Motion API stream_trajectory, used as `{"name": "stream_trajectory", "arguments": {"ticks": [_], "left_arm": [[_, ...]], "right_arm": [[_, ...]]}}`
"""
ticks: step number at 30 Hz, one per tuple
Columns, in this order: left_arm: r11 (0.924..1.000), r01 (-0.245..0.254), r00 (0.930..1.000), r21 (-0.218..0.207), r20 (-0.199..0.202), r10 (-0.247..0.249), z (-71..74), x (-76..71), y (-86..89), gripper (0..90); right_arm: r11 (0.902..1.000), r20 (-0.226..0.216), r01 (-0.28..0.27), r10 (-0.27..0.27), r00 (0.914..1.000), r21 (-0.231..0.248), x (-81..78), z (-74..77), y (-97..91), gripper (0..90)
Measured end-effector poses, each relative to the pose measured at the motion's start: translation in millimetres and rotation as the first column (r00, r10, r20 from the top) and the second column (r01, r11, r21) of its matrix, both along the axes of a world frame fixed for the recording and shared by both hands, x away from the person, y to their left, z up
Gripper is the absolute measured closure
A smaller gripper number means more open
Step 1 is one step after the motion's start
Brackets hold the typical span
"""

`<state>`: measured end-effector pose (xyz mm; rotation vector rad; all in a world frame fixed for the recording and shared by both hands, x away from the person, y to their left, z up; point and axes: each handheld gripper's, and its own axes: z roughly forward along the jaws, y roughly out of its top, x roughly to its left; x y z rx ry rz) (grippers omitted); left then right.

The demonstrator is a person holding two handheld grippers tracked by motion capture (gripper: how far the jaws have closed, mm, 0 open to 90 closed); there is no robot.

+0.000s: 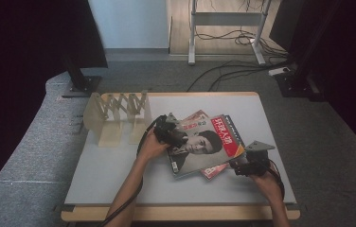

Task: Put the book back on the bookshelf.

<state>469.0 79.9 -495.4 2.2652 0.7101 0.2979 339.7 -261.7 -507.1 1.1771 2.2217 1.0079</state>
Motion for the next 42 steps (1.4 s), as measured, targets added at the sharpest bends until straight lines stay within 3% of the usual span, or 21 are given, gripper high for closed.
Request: {"name": "stream_trajectory", "arguments": {"ticks": [3,7,21,42], "left_arm": [[1.0000,-0.003,0.9999,0.002,-0.015,0.003,-2.1,3.7,-0.4,0.0],[0.9989,-0.019,0.9996,-0.043,-0.022,0.018,-6.6,3.3,2.3,0.0],[0.9983,-0.051,0.9984,-0.030,-0.028,0.050,-6.1,-17.4,5.2,0.0],[0.9996,-0.008,0.9980,0.026,-0.062,0.009,-1.3,-60.1,18.5,0.0]], "right_arm": [[1.0000,-0.002,0.000,0.000,1.0000,-0.003,0.7,-1.2,0.1,2.3],[1.0000,-0.002,0.002,-0.002,1.0000,-0.009,2.0,-3.4,-0.3,2.7],[0.9987,0.006,0.043,-0.043,0.9991,-0.027,10.3,-4.8,-7.6,1.8],[0.9967,0.003,0.066,-0.066,0.9978,-0.048,30.8,0.8,-9.6,1.0]]}}
